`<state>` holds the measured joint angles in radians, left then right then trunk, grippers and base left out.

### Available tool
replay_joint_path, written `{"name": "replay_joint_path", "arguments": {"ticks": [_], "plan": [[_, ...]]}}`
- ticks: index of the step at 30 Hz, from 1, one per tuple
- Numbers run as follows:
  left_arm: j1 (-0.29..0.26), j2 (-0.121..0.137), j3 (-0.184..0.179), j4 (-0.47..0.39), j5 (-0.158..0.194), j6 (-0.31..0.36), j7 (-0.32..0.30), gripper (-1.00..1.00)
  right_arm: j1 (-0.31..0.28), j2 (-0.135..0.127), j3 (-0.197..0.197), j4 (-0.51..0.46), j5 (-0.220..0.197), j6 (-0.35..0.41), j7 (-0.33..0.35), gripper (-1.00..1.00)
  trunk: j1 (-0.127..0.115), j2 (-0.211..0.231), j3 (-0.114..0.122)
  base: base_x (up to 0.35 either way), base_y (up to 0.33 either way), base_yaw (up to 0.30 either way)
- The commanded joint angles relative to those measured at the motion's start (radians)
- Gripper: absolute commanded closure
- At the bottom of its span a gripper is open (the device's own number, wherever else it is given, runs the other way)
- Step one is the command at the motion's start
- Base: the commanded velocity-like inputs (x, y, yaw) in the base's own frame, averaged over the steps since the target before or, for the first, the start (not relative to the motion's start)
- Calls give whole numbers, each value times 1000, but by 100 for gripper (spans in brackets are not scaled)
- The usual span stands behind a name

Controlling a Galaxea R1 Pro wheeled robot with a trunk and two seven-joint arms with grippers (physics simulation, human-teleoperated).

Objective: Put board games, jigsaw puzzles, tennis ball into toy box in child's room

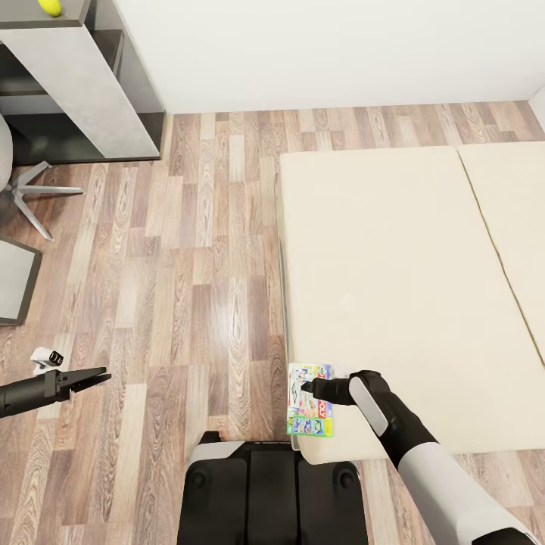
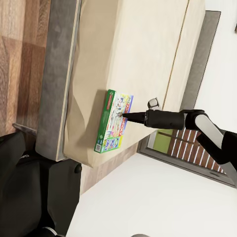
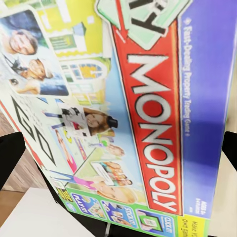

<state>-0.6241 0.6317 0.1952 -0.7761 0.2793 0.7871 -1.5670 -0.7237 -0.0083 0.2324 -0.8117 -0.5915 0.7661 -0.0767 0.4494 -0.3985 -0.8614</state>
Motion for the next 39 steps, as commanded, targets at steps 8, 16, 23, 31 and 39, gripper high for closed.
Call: {"name": "replay_joint_path", "arguments": {"ticks": [8,16,23,31,39], "plan": [[0,0,0,0,0,11,-4,-100,0,-3,-2,-3,-11,5,-6,-100,1,-2,-1,0,0,0],[0,0,0,0,0,11,-4,-100,0,-10,-6,-3,-13,6,-6,-100,1,-2,-1,0,0,0],[0,1,0,0,0,11,-4,-100,2,-14,-7,-4,-13,6,-8,-100,1,-2,-1,0,0,0],[0,1,1,2,0,11,-4,-100,8,-19,-7,-11,-15,7,-8,-100,1,-2,-1,0,0,0],[0,2,2,3,0,11,-4,-100,15,-22,-7,-16,-19,9,-8,-100,1,-2,-1,0,0,0]]}}
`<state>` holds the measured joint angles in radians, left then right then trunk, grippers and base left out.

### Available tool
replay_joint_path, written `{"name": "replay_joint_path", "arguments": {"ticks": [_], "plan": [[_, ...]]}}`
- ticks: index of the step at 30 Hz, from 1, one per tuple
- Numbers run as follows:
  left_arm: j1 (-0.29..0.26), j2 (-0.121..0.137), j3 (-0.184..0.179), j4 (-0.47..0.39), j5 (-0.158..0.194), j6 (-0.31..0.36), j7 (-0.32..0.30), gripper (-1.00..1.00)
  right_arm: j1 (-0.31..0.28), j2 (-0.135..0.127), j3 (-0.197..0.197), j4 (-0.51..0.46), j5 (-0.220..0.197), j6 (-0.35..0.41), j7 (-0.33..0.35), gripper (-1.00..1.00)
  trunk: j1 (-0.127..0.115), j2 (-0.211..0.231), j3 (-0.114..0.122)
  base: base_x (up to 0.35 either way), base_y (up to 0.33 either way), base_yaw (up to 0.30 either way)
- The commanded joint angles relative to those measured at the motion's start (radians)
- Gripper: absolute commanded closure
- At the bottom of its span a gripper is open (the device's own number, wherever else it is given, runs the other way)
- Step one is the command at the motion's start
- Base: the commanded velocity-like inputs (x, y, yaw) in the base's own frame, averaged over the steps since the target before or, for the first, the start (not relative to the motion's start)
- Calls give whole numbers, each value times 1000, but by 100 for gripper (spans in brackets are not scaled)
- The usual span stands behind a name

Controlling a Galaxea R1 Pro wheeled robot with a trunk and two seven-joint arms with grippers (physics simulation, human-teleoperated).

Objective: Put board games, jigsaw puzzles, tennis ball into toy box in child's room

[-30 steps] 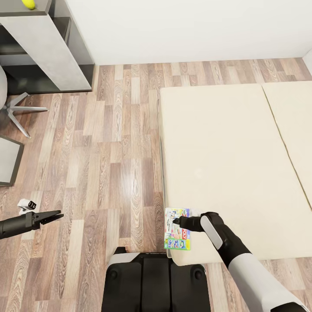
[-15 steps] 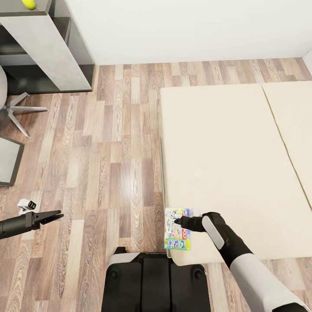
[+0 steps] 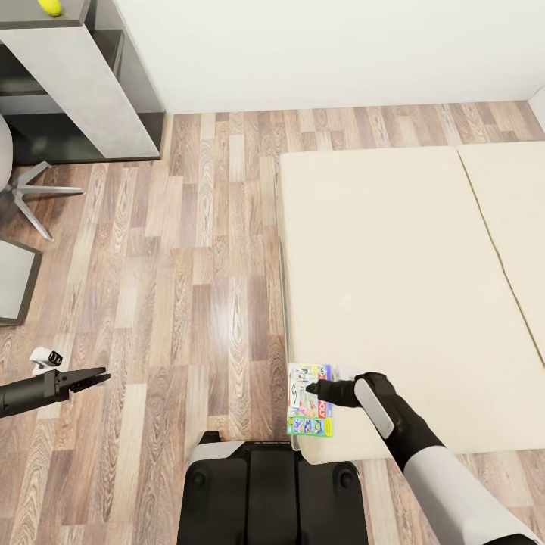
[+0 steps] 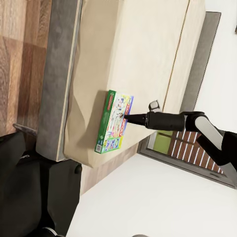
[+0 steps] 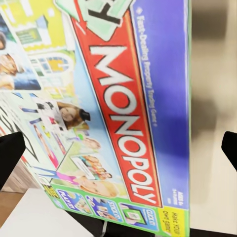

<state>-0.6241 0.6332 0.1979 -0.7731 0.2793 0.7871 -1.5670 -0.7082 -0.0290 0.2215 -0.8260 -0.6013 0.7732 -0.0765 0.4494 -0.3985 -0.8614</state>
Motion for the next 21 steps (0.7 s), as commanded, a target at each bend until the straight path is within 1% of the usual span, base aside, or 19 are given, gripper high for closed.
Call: {"name": "replay_joint_path", "arguments": {"ticks": [1,9,14,16,21], "plan": [[0,0,0,0,0,11,-4,-100,0,-1,4,-2,-10,2,-8,-100,1,-2,-1,0,0,0],[0,0,0,0,0,11,-4,-100,4,-2,3,-13,-14,4,-7,-100,1,-2,-1,0,0,0],[0,1,0,0,0,11,-4,-100,16,-3,-1,-62,-16,5,-7,-100,1,-2,-1,0,0,0],[0,1,0,0,0,11,-4,-100,21,-6,-8,-80,-18,6,-6,-100,1,-2,-1,0,0,0],[0,2,0,1,0,10,-4,-100,40,-17,-46,-122,-22,11,-5,-100,1,-2,-1,0,0,0]]}}
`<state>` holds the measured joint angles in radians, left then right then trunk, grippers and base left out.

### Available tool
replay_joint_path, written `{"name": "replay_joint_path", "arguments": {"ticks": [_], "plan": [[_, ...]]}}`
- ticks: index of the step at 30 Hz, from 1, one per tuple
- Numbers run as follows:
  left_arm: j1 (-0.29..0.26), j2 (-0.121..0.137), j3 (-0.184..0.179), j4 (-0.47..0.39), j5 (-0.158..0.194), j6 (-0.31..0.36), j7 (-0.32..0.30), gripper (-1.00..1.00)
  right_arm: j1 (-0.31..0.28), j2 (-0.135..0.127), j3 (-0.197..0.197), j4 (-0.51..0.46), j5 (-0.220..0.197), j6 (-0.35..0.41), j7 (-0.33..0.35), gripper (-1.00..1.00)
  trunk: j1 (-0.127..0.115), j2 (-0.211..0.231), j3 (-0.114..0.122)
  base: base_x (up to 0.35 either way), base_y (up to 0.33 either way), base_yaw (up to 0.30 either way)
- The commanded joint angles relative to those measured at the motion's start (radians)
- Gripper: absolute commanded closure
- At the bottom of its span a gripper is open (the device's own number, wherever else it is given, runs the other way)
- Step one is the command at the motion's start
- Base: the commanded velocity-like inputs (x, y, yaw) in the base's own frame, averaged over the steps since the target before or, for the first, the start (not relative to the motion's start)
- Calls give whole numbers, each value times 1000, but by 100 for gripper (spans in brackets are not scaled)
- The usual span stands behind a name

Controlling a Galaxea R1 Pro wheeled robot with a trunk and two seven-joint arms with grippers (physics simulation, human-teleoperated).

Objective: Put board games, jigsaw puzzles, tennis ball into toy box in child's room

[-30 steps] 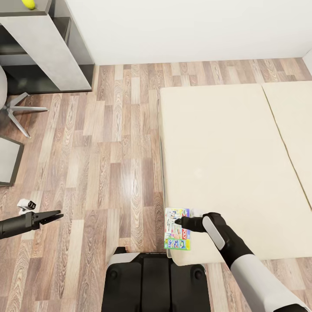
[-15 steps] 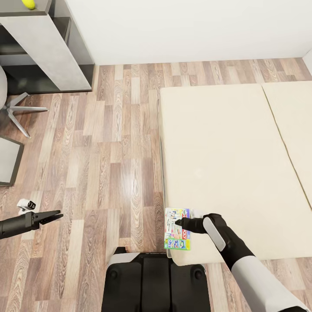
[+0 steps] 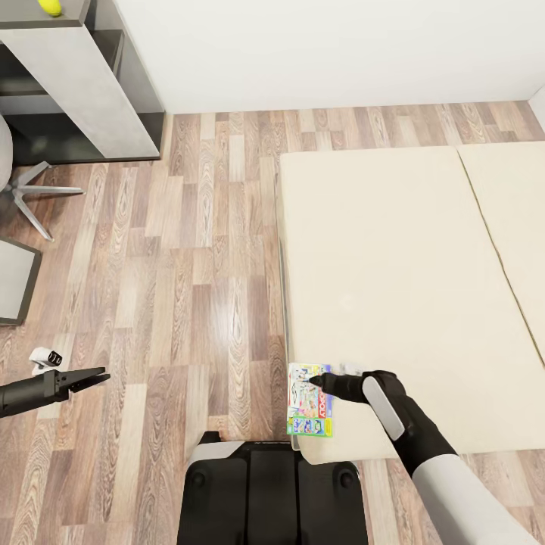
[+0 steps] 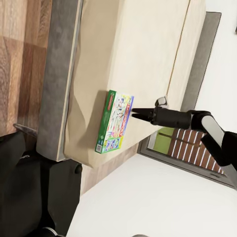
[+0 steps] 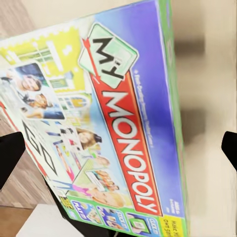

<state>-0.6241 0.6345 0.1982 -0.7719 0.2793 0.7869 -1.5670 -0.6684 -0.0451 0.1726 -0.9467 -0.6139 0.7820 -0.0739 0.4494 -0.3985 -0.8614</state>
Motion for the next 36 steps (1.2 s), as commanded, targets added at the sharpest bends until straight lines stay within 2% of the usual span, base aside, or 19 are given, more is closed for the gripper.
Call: {"name": "replay_joint_path", "arguments": {"ticks": [1,10,18,27,32,36], "plan": [[0,0,0,0,0,11,-4,-100,3,-2,-5,-8,-9,6,-7,-100,1,-2,-1,0,0,0],[0,1,0,0,0,11,-4,-100,43,-5,-56,-60,-9,31,-1,-100,1,-2,-1,0,0,0],[0,1,0,0,0,11,-4,-100,119,-14,-92,-165,-9,37,46,-100,1,-2,-1,0,0,0],[0,-1,-1,0,0,11,-4,-100,232,-17,-146,-303,-9,35,145,-100,1,-2,2,0,0,0],[0,-1,-1,0,0,11,-4,-100,318,-16,-175,-386,-7,25,257,-100,1,-2,9,0,0,0],[0,-1,-1,0,0,11,-4,-100,354,-15,-181,-409,-7,22,312,-100,1,-2,16,0,0,0]]}}
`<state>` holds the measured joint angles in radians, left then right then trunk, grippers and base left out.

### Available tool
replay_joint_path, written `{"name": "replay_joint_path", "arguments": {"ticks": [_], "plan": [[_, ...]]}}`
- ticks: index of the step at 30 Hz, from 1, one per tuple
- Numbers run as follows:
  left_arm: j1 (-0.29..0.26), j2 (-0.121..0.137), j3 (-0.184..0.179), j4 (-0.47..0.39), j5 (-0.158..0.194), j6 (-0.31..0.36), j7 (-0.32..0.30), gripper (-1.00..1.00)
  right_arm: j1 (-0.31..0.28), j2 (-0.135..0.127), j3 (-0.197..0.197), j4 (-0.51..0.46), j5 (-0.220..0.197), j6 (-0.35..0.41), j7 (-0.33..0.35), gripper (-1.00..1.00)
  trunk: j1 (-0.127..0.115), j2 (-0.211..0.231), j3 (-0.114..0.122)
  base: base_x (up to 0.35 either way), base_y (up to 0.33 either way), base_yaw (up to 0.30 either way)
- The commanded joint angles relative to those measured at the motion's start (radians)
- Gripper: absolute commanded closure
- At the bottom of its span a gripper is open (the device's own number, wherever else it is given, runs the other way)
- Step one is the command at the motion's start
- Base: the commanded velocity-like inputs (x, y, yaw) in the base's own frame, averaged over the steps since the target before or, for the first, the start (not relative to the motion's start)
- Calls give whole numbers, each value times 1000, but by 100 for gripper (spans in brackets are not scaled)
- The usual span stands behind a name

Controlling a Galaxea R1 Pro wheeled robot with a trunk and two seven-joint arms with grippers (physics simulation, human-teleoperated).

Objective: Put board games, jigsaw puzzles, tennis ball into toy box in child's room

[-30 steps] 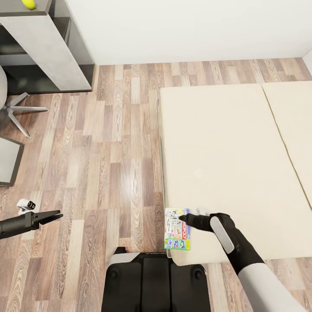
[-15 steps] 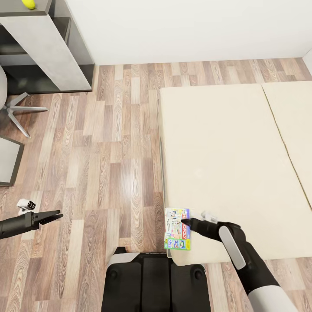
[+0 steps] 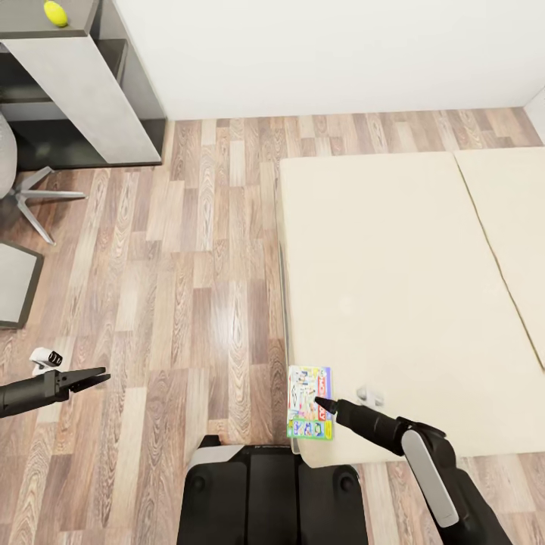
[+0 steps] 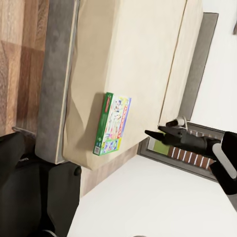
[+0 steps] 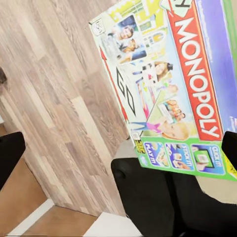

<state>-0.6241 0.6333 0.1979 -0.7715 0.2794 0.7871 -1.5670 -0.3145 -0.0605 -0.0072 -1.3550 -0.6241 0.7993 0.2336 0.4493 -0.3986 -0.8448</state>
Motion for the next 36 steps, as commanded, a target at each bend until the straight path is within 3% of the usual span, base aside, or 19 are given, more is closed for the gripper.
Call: {"name": "replay_joint_path", "arguments": {"ticks": [1,17,36], "plan": [[0,0,-1,0,0,11,-4,-100,7,0,-2,-4,3,4,17,-100,1,-1,1,0,0,0],[0,1,0,0,-2,10,-4,-100,65,1,2,-76,4,-66,160,-100,1,-1,27,0,0,0],[0,1,-1,0,-2,10,-4,-100,118,0,5,-142,18,-73,190,-100,1,-1,58,0,0,0]]}}
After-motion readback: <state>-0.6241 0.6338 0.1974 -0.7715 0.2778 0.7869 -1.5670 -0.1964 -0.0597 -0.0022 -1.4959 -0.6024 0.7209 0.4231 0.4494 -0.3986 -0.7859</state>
